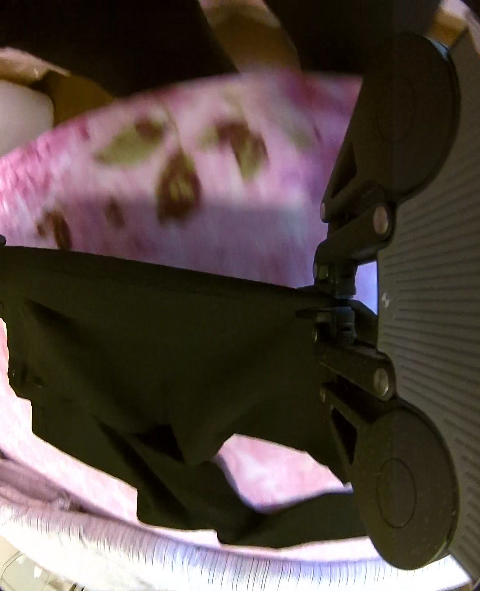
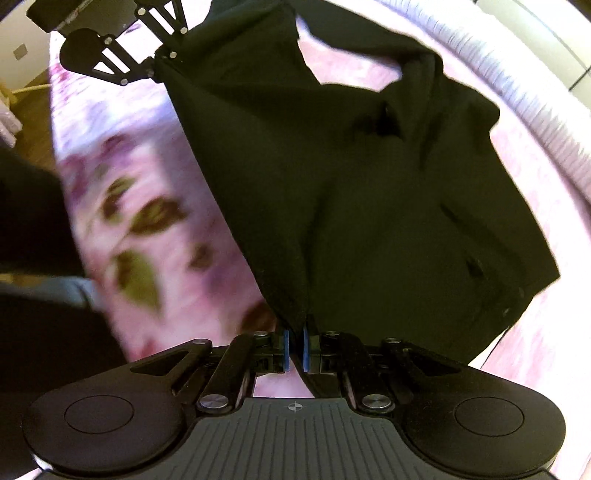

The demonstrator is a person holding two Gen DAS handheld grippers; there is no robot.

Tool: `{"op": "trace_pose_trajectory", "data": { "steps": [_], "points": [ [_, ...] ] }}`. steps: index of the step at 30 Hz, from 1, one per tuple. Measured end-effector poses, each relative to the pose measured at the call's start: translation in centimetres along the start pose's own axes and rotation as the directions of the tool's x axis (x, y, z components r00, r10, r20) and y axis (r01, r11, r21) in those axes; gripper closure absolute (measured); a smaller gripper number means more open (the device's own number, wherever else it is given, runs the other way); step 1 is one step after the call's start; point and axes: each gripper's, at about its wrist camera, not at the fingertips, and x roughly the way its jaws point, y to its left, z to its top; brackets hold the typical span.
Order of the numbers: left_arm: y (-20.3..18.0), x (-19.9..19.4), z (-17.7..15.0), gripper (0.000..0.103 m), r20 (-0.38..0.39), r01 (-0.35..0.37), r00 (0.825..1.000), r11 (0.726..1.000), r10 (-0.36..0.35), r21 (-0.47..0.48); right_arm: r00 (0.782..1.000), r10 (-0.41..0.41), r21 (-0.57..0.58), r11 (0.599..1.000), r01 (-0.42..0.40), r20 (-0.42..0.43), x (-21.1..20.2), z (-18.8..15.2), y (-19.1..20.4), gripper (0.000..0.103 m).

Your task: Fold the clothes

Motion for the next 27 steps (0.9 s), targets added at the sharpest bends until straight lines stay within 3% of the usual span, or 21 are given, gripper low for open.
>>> {"op": "trace_pose_trajectory", "data": {
  "steps": [4, 7, 9, 12, 15, 17, 20, 23, 27],
  "points": [
    [-2.3, -1.0, 0.4, 0.101, 0.017, 0.083, 0.996, 0.996, -0.083, -0.042, 0.999, 0.012, 0.028, 1.0, -0.011, -0.05, -0.6, -2.7, 2.5, 0.098],
    [-1.0, -1.6, -0.6, 0.092, 0.025, 0.136, 0.991, 0.978, -0.134, -0.16, 0.997, -0.005, 0.041, 0.999, 0.008, -0.076, -0.4, -2.9, 3.3, 0.094],
    [0.7, -2.3, -2.5, 0.071, 0.033, 0.15, 0.989, 0.953, -0.146, -0.262, 0.993, -0.038, 0.019, 0.999, 0.04, -0.109, 0.1, -2.4, 3.9, 0.087],
    [3.7, -4.1, -8.4, 0.066, 0.02, 0.098, 0.995, 0.92, -0.098, -0.38, 0.983, -0.08, -0.011, 0.997, 0.079, -0.164, 0.4, -1.6, 4.7, 0.054],
    [7.3, -4.4, -17.1, 0.066, -0.102, -0.076, 0.994, 0.913, 0.038, -0.4, 0.974, -0.096, 0.002, 0.995, 0.098, -0.204, 0.6, 0.6, 6.0, 0.051],
    [9.5, -3.7, -23.2, 0.066, -0.189, -0.201, 0.972, 0.918, 0.142, -0.342, 0.968, -0.114, 0.014, 0.993, 0.12, -0.223, 0.9, 2.6, 7.2, 0.051],
    [12.4, -1.5, -32.2, 0.066, -0.284, -0.35, 0.909, 0.929, 0.306, -0.122, 0.962, -0.15, 0.03, 0.987, 0.16, -0.227, 1.7, 7.1, 9.9, 0.051],
    [15.2, 0.6, -39.1, 0.065, -0.277, -0.409, 0.865, 0.908, 0.418, 0.094, 0.964, -0.147, 0.088, 0.982, 0.17, -0.222, 3.6, 12.7, 12.6, 0.051],
    [17.4, 3.2, -44.0, 0.065, -0.2, -0.406, 0.863, 0.872, 0.464, 0.274, 0.972, -0.149, 0.12, 0.978, 0.173, -0.184, 6.4, 19.4, 15.6, 0.051]
  ]
}}
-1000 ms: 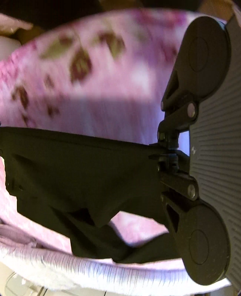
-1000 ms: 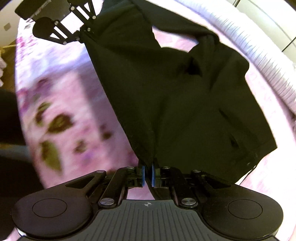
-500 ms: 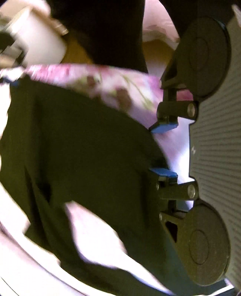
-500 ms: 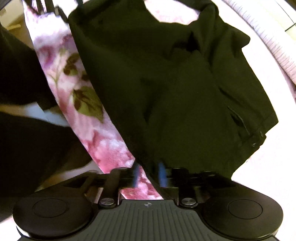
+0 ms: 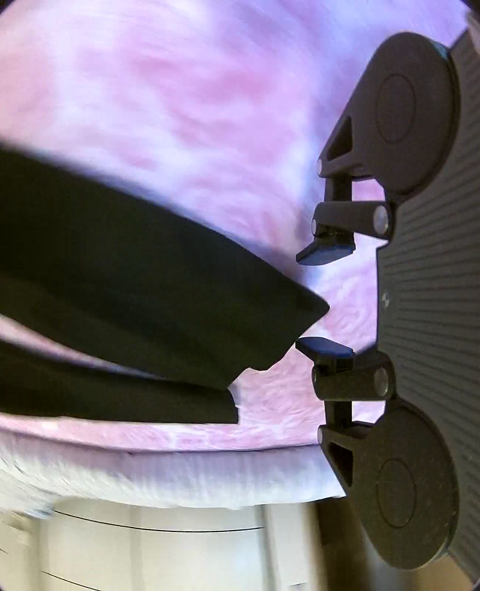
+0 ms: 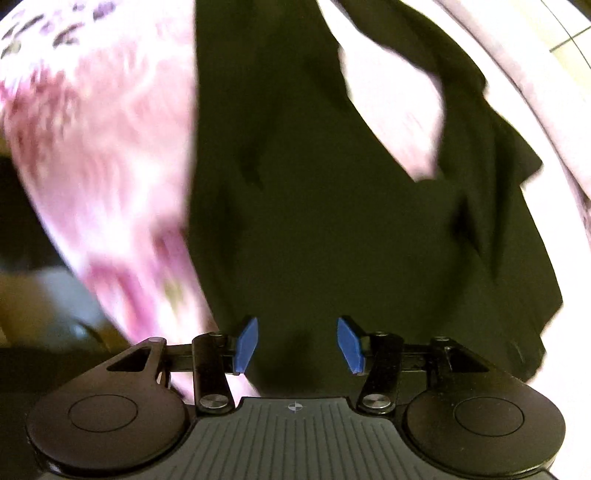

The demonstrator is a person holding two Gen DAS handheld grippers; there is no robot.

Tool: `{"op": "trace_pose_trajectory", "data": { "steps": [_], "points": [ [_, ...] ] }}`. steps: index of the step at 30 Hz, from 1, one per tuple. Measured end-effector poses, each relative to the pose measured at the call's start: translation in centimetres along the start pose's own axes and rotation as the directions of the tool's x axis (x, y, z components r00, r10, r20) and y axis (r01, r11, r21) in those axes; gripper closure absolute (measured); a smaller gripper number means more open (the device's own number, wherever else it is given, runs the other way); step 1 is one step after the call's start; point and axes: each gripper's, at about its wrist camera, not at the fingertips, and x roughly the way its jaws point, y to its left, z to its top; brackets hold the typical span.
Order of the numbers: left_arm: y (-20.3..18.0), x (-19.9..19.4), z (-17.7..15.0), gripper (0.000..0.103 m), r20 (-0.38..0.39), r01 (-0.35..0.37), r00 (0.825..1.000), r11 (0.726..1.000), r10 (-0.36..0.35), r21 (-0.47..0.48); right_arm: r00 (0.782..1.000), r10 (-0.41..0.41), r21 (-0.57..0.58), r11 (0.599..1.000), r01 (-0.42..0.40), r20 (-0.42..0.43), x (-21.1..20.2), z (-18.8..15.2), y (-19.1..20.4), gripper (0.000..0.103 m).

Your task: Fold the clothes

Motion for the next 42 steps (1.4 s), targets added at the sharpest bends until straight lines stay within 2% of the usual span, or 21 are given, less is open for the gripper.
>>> {"op": "trace_pose_trajectory", "data": {
  "steps": [2, 4, 5, 6, 10, 13, 16, 19, 23, 24, 29, 30, 32, 33, 36, 39, 42],
  "points": [
    [-0.6, 1.1, -0.4, 0.064, 0.048, -0.016, 0.999, 0.998, 0.012, 0.064, 1.0, -0.012, 0.01, 1.0, 0.012, 0.018, 0.9, 2.4, 1.5, 0.05],
    [-1.0, 1.8, -0.6, 0.069, 0.093, -0.031, 0.995, 0.994, 0.021, 0.105, 0.999, -0.042, 0.001, 0.999, 0.042, 0.019, 1.9, 3.6, 2.4, 0.047],
    [-0.8, 1.9, -0.6, 0.087, 0.097, -0.021, 0.995, 0.995, 0.012, 0.095, 0.998, -0.058, -0.007, 0.998, 0.059, 0.019, 2.4, 4.1, 2.8, 0.046],
    [-0.6, 2.0, -0.5, 0.099, 0.1, -0.012, 0.995, 0.996, 0.003, 0.086, 0.998, -0.068, -0.018, 0.997, 0.068, 0.016, 2.9, 4.3, 3.1, 0.044],
    [1.4, -0.3, -1.3, 0.101, 0.062, 0.058, 0.996, 0.998, -0.058, -0.008, 0.996, -0.084, -0.074, 0.994, 0.084, -0.005, 4.0, 3.8, 3.8, 0.043],
    [2.8, -5.4, -4.2, 0.101, 0.027, 0.12, 0.993, 0.987, -0.117, -0.108, 0.997, -0.078, -0.045, 0.996, 0.077, -0.015, 3.6, 3.1, 3.6, 0.042],
    [1.3, -11.3, -6.6, 0.101, -0.015, 0.189, 0.981, 0.973, -0.193, -0.13, 0.998, -0.067, -0.013, 0.998, 0.067, -0.02, 3.0, 2.4, 3.4, 0.04],
    [-3.0, -15.0, -8.3, 0.1, -0.067, 0.28, 0.954, 0.95, -0.291, -0.136, 0.999, -0.05, -0.019, 0.999, 0.05, -0.003, 3.0, 2.0, 4.1, 0.039],
    [-8.0, -15.6, -8.0, 0.1, -0.128, 0.376, 0.908, 0.91, -0.399, -0.172, 1.0, -0.024, -0.037, 0.999, 0.023, -0.011, 4.3, 1.9, 4.3, 0.039],
    [-8.6, -15.8, -7.8, 0.1, -0.13, 0.385, 0.903, 0.905, -0.409, -0.179, 1.0, -0.023, -0.035, 0.999, 0.023, -0.015, 4.5, 1.8, 4.2, 0.038],
    [-8.2, -16.8, -8.4, 0.092, -0.147, 0.418, 0.878, 0.879, -0.456, -0.229, 0.999, 0.01, 0.034, 0.999, -0.009, -0.03, 3.8, 1.9, 1.8, 0.037],
    [-7.6, -17.0, -8.8, 0.087, -0.144, 0.414, 0.876, 0.871, -0.46, -0.264, 0.999, 0.001, 0.042, 0.999, 0.0, -0.032, 3.5, 2.0, 1.4, 0.036],
    [-5.5, -16.9, -10.1, 0.075, -0.132, 0.395, 0.878, 0.852, -0.46, -0.344, 0.999, -0.019, 0.067, 0.998, 0.022, -0.033, 3.0, 2.0, 0.1, 0.036],
    [-4.4, -16.7, -10.5, 0.073, -0.125, 0.381, 0.882, 0.844, -0.454, -0.378, 0.999, -0.03, 0.085, 0.996, 0.032, -0.034, 2.8, 2.1, -0.8, 0.035],
    [-1.0, -15.2, -10.5, 0.071, -0.106, 0.319, 0.911, 0.844, -0.398, -0.431, 0.997, -0.068, 0.165, 0.984, 0.073, -0.035, 2.3, 2.4, -3.7, 0.034],
    [2.6, -12.2, -9.1, 0.07, -0.065, 0.274, 0.939, 0.847, -0.339, -0.456, 0.994, -0.105, 0.244, 0.963, 0.111, -0.041, 2.3, 2.9, -6.5, 0.033],
    [6.3, -8.6, -6.4, 0.065, -0.014, 0.247, 0.958, 0.845, -0.287, -0.474, 0.989, -0.144, 0.285, 0.948, 0.143, -0.018, 2.0, 3.4, -8.9, 0.032]
  ]
}}
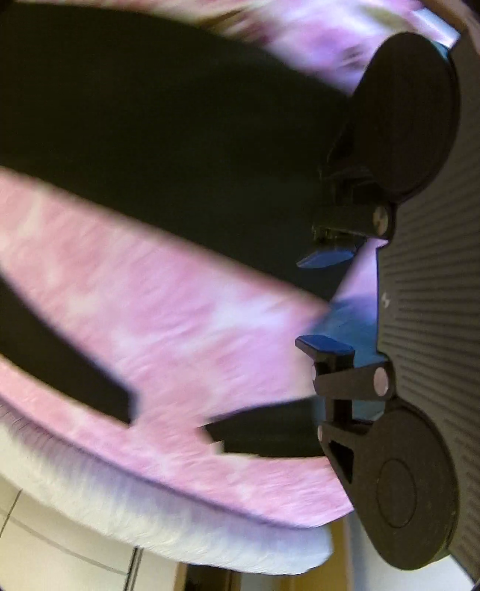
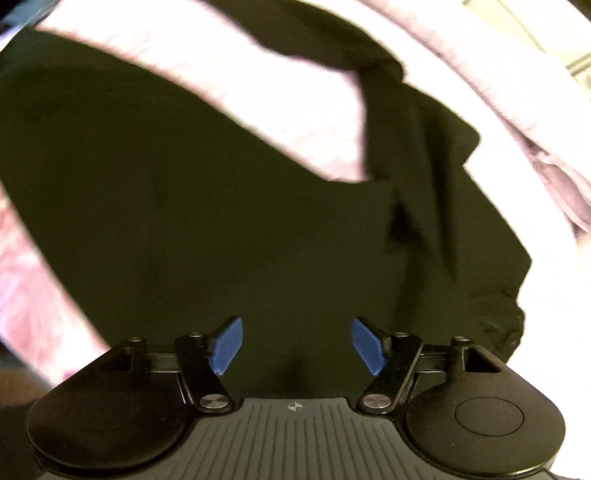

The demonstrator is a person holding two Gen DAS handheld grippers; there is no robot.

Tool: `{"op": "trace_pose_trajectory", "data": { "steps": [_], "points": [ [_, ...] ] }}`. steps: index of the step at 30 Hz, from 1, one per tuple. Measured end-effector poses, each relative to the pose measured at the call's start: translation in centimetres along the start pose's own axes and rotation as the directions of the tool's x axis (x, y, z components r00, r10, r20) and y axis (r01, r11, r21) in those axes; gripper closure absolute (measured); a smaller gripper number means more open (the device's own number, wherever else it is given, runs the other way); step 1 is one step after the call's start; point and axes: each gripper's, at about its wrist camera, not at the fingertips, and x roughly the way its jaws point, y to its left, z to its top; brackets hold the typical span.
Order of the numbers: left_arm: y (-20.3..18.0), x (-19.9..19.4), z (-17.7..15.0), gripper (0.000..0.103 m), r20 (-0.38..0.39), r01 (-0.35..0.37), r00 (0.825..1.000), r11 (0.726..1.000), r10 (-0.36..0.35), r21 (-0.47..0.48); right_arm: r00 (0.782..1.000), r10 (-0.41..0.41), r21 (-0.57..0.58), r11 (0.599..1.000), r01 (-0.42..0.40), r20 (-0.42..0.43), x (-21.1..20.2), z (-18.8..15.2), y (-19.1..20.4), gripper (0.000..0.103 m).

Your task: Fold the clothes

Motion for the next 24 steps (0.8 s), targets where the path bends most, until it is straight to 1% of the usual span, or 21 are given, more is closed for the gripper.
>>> {"op": "trace_pose_trajectory", "data": {
  "steps": [3, 5, 7, 8, 9, 11, 13, 15, 16, 19, 20, 21, 22, 23, 24],
  "points": [
    [2.3, 2.1, 5.8, 0.063, 0.067, -0.005, 0.998, 0.999, 0.007, -0.037, 0.999, -0.02, 0.023, 1.0, 0.019, 0.03, -0.2, 0.8, -2.0, 0.032],
    [3.0, 3.0, 10.5, 0.06, 0.107, -0.015, 0.994, 0.998, 0.022, -0.069, 0.998, -0.022, 0.048, 0.999, 0.02, 0.052, 0.9, 1.7, -4.2, 0.031],
    [2.7, 3.7, 15.2, 0.054, 0.148, -0.004, 0.989, 0.994, 0.02, -0.111, 0.997, -0.018, 0.074, 0.997, 0.013, 0.073, 2.0, 2.4, -6.5, 0.031],
    [2.2, 3.8, 17.5, 0.049, 0.163, 0.006, 0.986, 0.992, 0.015, -0.128, 0.997, -0.011, 0.085, 0.996, 0.004, 0.082, 2.6, 2.6, -7.6, 0.03],
    [1.5, 4.0, 19.7, 0.044, 0.176, 0.014, 0.984, 0.991, 0.01, -0.133, 0.996, -0.003, 0.096, 0.995, -0.006, 0.091, 3.2, 2.7, -8.8, 0.03],
    [0.0, 4.9, 24.1, 0.039, 0.198, 0.022, 0.98, 0.992, 0.004, -0.125, 0.995, 0.015, 0.101, 0.995, -0.025, 0.096, 4.0, 2.7, -10.3, 0.03],
    [-1.3, 6.2, 27.7, 0.039, 0.209, 0.039, 0.978, 0.992, -0.013, -0.121, 0.994, 0.036, 0.1, 0.994, -0.046, 0.106, 4.5, 2.6, -11.7, 0.03],
    [-2.1, 7.9, 30.6, 0.039, 0.214, 0.074, 0.976, 0.99, -0.047, -0.117, 0.989, 0.059, 0.088, 0.994, -0.071, 0.137, 4.6, 2.2, -12.8, 0.03],
    [-2.3, 8.7, 31.7, 0.039, 0.211, 0.075, 0.976, 0.991, -0.05, -0.109, 0.987, 0.07, 0.077, 0.994, -0.081, 0.143, 4.6, 1.9, -13.1, 0.03],
    [-3.3, 10.5, 34.1, 0.037, 0.191, 0.045, 0.981, 0.996, -0.029, -0.078, 0.986, 0.088, 0.056, 0.994, -0.097, 0.139, 4.6, 0.3, -13.5, 0.03],
    [-3.4, 10.9, 34.7, 0.043, 0.185, 0.048, 0.982, 0.997, -0.035, -0.065, 0.986, 0.095, 0.059, 0.993, -0.104, 0.137, 4.7, -0.2, -13.7, 0.03],
    [-3.2, 11.0, 34.8, 0.069, 0.178, 0.071, 0.982, 0.996, -0.062, -0.048, 0.985, 0.103, 0.066, 0.991, -0.112, 0.136, 4.8, -0.7, -13.9, 0.03],
    [-3.1, 10.9, 35.0, 0.082, 0.163, 0.07, 0.984, 0.997, -0.066, -0.02, 0.985, 0.11, 0.073, 0.99, -0.121, 0.134, 4.9, -1.2, -14.1, 0.03],
    [-3.3, 10.6, 35.1, 0.1, 0.141, 0.024, 0.99, 0.999, -0.029, 0.034, 0.985, 0.115, 0.073, 0.989, -0.125, 0.132, 5.0, -1.6, -14.2, 0.03],
    [-3.2, 10.1, 35.0, 0.1, 0.132, -0.011, 0.991, 0.996, -0.001, 0.088, 0.985, 0.117, 0.07, 0.989, -0.127, 0.13, 5.1, -2.0, -14.3, 0.03]
  ]
}}
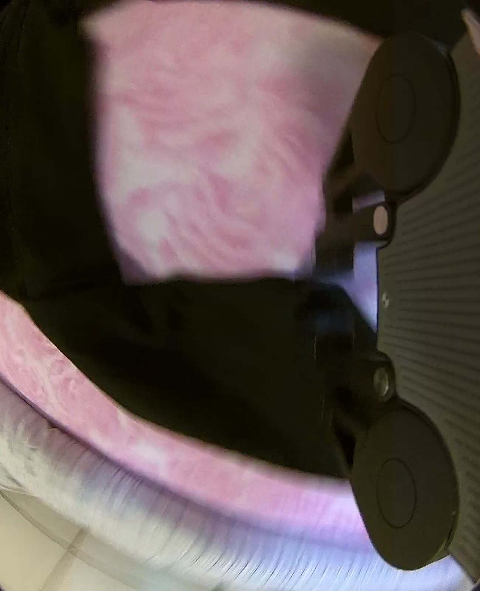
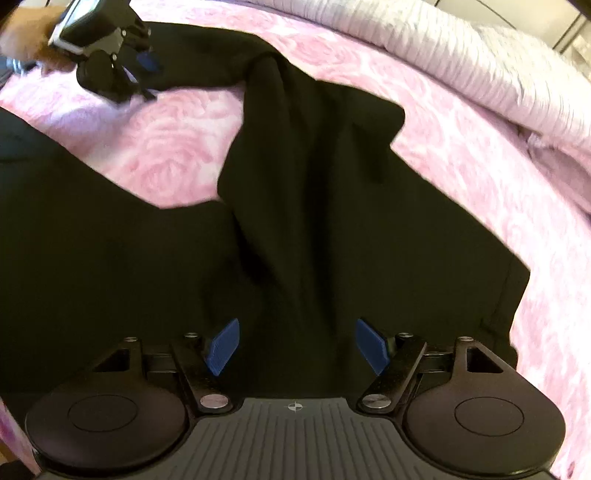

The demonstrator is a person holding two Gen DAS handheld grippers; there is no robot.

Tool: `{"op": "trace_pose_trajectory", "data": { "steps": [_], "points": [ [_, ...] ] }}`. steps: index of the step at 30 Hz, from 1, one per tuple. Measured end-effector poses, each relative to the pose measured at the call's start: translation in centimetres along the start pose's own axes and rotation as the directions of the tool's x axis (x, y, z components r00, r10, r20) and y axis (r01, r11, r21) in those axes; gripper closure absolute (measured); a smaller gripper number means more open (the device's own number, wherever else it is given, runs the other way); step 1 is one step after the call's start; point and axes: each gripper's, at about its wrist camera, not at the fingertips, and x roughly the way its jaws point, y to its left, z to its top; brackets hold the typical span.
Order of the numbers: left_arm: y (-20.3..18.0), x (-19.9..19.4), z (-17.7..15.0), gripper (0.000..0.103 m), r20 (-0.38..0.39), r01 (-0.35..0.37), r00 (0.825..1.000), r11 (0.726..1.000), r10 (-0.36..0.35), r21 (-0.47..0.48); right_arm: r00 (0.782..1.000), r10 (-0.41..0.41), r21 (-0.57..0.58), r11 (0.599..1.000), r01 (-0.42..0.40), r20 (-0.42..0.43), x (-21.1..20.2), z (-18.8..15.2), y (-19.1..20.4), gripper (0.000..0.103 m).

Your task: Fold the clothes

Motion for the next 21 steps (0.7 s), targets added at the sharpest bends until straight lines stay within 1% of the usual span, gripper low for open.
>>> {"op": "trace_pose_trajectory", "data": {
  "steps": [1, 3, 7, 8, 10, 11, 13, 16, 19, 21],
  "points": [
    [0.7, -0.7, -0.2, 0.1, 0.001, 0.001, 1.0, 1.0, -0.001, 0.02, 1.0, 0.001, -0.009, 1.0, -0.001, 0.003, 0.0, -0.3, 0.0, 0.03],
    [2.7, -2.1, -0.6, 0.1, -0.003, -0.014, 1.0, 1.0, 0.014, 0.021, 1.0, 0.003, -0.032, 0.999, -0.002, 0.017, -0.2, -0.8, 0.1, 0.03],
    [8.5, -4.6, -2.3, 0.1, -0.021, -0.059, 0.998, 0.998, 0.058, -0.012, 0.998, 0.019, -0.035, 0.999, -0.017, 0.055, -0.5, -0.7, 0.4, 0.03],
    [10.1, -5.3, -2.7, 0.1, -0.023, -0.078, 0.997, 0.997, 0.078, 0.0, 0.998, 0.022, -0.03, 0.999, -0.02, 0.065, -0.7, -0.5, 0.4, 0.03],
    [12.7, -6.6, -3.6, 0.1, -0.023, -0.09, 0.996, 0.995, 0.091, 0.034, 0.996, 0.026, -0.023, 0.999, -0.024, 0.083, -1.0, 0.0, 0.6, 0.03],
    [13.7, -7.3, -4.0, 0.099, -0.024, -0.086, 0.996, 0.995, 0.088, 0.056, 0.995, 0.027, -0.02, 0.999, -0.026, 0.093, -1.1, 0.3, 0.7, 0.03],
    [15.1, -8.9, -5.0, 0.099, -0.032, -0.047, 0.998, 0.993, 0.051, 0.11, 0.994, 0.033, -0.029, 0.999, -0.03, 0.106, -1.2, 0.9, 1.3, 0.03],
    [14.2, -10.4, -6.6, 0.099, -0.055, 0.027, 0.998, 0.984, -0.017, 0.175, 0.992, 0.046, -0.055, 0.998, -0.04, 0.12, -1.1, 2.0, 2.5, 0.03],
    [11.1, -10.2, -9.0, 0.099, -0.101, 0.081, 0.993, 0.961, -0.056, 0.266, 0.99, 0.064, -0.073, 0.996, -0.055, 0.123, -1.0, 3.0, 3.8, 0.029],
    [8.8, -9.9, -11.1, 0.099, -0.134, 0.123, 0.987, 0.957, -0.09, 0.261, 0.99, 0.073, -0.091, 0.994, -0.062, 0.122, -1.0, 3.7, 4.7, 0.029]
  ]
}}
